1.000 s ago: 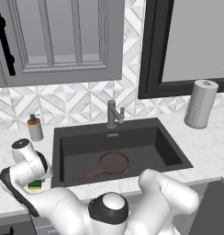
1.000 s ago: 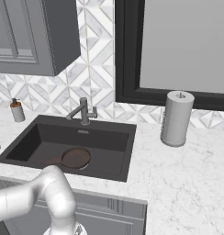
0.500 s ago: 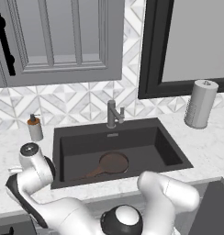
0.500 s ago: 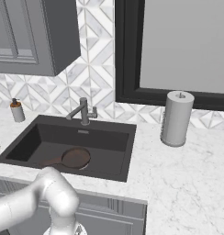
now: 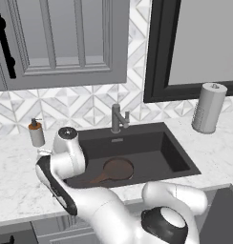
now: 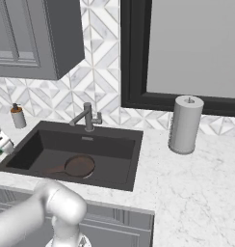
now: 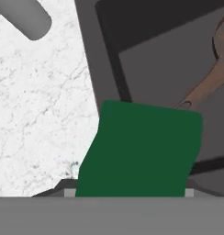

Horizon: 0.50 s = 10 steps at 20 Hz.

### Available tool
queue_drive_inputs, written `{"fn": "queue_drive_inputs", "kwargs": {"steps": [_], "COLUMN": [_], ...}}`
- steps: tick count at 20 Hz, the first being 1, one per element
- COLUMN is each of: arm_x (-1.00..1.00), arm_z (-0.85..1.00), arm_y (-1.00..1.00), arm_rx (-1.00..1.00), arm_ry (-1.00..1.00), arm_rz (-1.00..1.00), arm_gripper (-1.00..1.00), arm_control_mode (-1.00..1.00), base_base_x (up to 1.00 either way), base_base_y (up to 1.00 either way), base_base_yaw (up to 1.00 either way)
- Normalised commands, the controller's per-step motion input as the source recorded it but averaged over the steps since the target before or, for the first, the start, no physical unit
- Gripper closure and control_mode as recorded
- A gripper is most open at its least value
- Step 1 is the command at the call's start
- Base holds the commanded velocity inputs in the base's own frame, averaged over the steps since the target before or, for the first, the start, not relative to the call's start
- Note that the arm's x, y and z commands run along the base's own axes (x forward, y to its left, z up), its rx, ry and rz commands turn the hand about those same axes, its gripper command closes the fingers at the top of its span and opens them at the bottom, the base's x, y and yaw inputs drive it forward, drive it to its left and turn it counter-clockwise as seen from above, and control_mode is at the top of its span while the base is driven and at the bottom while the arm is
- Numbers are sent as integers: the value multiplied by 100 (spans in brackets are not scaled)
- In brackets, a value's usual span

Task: Pick the pan and sponge and place them into the sink. Then turn on the water.

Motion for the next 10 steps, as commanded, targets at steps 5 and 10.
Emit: {"fn": "queue_drive_inputs", "kwargs": {"steps": [5,10], "arm_x": [9,26], "arm_z": [5,-4], "arm_y": [-100,-69], "arm_rx": [-1,-6], "arm_ry": [14,12], "arm_rz": [-36,-26], "arm_gripper": [100,100], "arm_control_mode": [-100,-100], "base_base_x": [0,0], "base_base_y": [0,0], "base_base_yaw": [0,0]}}
